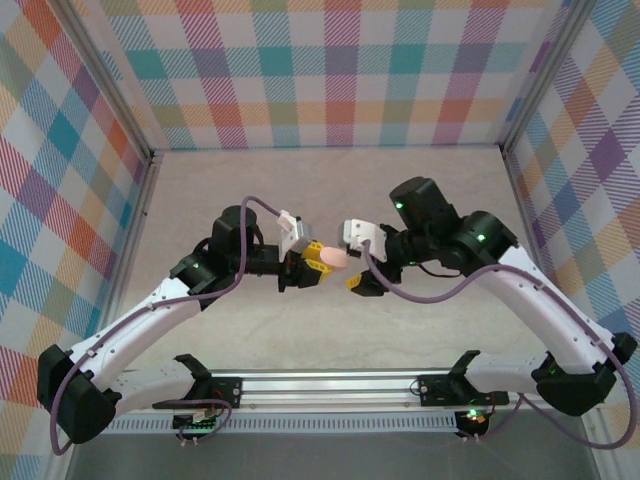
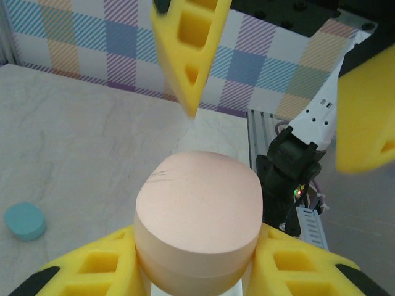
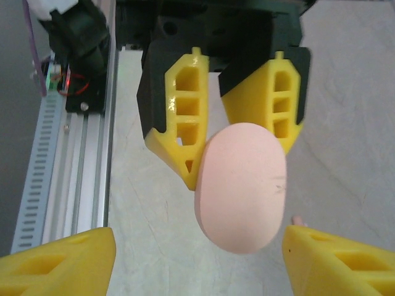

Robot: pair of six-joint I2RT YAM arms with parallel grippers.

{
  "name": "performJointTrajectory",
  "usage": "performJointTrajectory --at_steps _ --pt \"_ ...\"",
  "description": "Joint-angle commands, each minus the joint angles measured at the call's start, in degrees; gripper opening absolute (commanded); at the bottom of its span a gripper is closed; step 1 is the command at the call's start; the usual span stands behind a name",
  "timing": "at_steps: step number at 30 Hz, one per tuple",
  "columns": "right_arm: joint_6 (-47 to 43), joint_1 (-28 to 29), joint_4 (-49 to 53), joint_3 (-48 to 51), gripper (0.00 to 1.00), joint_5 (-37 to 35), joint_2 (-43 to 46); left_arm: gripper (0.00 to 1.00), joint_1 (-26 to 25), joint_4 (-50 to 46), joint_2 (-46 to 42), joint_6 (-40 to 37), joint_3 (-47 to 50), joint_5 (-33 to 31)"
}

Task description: Insert the wireless bluetooth earbuds into the charging case

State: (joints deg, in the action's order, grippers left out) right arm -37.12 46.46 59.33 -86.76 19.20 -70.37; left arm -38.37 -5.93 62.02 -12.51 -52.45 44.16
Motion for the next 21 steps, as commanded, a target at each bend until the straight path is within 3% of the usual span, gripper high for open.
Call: performJointTrajectory --at_steps 1,9,21 --pt "-2.8 1.62 2.1 -2.22 0.7 -3.43 -1.75 0.29 0.05 -0.49 -0.01 -2.15 -1.35 1.85" --pt "-0.01 1.66 -0.07 -2.68 0.64 -2.84 -2.69 0.29 0.05 0.57 -0.04 -2.09 -0.95 1.8" --pt "3.64 1.71 -3.76 -2.58 0.66 -6.78 -3.68 0.29 -0.04 0.97 0.52 -1.4 -0.97 2.86"
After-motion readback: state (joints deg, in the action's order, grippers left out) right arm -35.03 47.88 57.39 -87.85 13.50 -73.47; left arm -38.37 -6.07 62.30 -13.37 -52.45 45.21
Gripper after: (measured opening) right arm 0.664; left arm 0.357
